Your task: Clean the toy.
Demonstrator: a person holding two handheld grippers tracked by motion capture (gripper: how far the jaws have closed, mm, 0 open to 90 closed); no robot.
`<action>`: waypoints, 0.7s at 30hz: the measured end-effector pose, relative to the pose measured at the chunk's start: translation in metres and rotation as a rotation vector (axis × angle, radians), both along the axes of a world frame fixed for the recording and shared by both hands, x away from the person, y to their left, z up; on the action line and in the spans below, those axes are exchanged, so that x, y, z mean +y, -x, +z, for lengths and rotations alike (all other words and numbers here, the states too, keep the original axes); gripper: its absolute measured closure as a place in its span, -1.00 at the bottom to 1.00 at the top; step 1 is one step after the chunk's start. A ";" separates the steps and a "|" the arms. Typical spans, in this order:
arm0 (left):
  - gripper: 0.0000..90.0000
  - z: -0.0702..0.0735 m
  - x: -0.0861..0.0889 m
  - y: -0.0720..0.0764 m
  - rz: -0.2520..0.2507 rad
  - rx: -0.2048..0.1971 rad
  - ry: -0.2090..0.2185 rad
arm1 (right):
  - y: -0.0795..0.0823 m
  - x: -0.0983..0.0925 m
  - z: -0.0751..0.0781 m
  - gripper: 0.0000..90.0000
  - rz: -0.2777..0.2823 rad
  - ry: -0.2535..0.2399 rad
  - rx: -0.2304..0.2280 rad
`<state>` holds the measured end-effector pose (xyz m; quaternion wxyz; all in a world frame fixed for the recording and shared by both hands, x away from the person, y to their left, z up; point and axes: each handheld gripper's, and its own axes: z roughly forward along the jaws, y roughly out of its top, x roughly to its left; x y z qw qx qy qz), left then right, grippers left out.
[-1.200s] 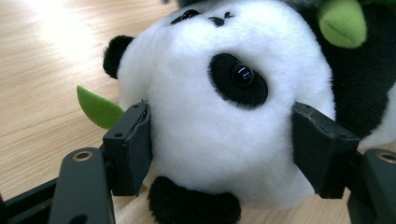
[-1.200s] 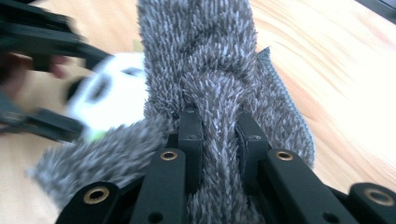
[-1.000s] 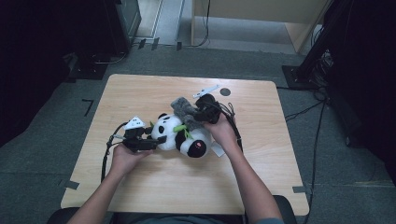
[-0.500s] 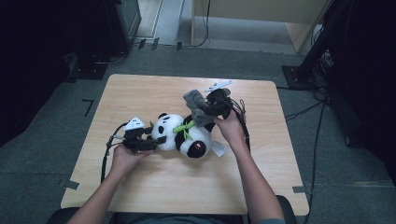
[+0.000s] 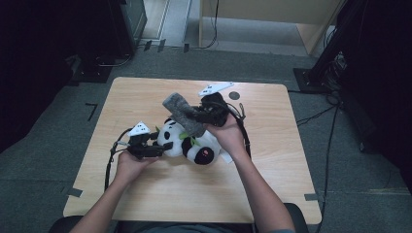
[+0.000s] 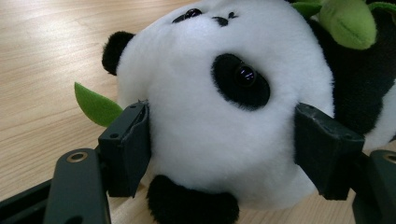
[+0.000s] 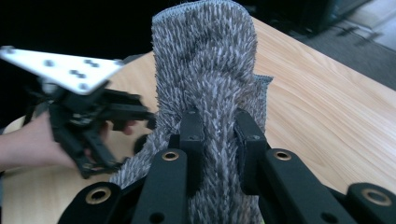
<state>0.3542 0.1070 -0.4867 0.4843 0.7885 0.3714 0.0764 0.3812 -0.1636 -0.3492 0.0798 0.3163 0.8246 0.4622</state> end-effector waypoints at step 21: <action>-0.37 0.004 -0.006 0.003 0.031 -0.011 -0.045 | -0.019 0.034 -0.063 0.70 0.080 0.084 0.132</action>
